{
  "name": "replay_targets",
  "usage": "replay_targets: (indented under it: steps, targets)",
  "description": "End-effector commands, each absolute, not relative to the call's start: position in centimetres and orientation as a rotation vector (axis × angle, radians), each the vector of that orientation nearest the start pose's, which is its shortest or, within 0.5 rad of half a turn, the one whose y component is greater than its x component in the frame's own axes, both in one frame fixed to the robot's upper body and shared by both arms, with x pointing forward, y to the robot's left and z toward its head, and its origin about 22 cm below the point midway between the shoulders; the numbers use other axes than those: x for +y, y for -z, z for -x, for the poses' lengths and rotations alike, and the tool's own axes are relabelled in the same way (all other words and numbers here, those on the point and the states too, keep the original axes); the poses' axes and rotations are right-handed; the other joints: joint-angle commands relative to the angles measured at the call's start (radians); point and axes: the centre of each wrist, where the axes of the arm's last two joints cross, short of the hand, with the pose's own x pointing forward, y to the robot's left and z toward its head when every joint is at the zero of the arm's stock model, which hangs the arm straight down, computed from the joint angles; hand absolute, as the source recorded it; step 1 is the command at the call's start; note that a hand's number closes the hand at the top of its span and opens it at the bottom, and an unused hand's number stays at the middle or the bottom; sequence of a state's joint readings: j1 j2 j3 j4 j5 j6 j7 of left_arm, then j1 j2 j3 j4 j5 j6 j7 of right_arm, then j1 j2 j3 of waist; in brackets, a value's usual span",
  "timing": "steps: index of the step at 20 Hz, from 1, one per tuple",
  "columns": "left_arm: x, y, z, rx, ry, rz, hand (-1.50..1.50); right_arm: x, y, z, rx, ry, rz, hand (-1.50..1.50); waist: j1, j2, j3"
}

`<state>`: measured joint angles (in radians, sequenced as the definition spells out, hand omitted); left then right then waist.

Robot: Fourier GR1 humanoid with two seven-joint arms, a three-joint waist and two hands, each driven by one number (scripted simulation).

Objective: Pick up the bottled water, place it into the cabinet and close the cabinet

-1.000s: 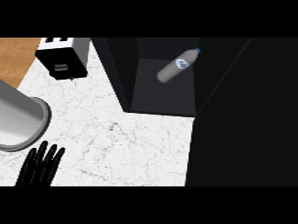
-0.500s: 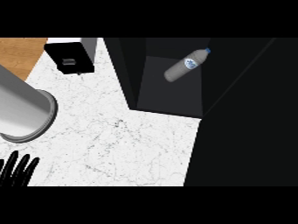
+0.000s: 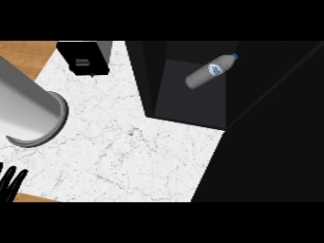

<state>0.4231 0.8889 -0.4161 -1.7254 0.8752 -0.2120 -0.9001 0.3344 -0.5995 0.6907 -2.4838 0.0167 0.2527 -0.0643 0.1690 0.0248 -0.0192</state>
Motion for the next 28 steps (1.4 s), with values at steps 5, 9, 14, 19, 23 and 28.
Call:
replay_targets:
  steps: [5,9,14,19,23,28]
  targets:
    - [35.7,-1.4,-12.0,-1.865,-0.006,0.513,-1.50,-16.7,-13.6,-9.7,-1.708,-0.936,-0.722,1.50,0.013,0.016,-0.001]
    - [35.9,-1.9,-12.0,-1.853,0.002,0.525,-1.50,-16.4,-12.9,-10.6,-1.697,-0.863,-0.704,1.50,0.025,0.023,0.002]
    - [36.2,-1.9,-12.1,-1.863,-0.007,0.529,-1.50,-15.5,-12.1,-11.5,-1.655,-0.747,-0.763,1.50,0.035,0.031,0.002]
    - [36.5,-2.8,-12.7,-1.884,0.016,0.524,-1.50,-14.6,-11.5,-13.4,-1.608,-0.643,-0.841,1.50,0.047,0.034,0.008]
    - [36.8,-2.4,-12.2,-1.855,-0.007,0.541,-1.50,-13.9,-11.2,-15.7,-1.562,-0.598,-0.908,1.50,0.033,0.027,0.009]
    - [38.0,-2.7,-12.1,-1.866,-0.021,0.488,-1.50,-15.5,-11.2,-20.5,-1.611,-0.499,-0.727,1.50,-0.003,0.012,0.011]
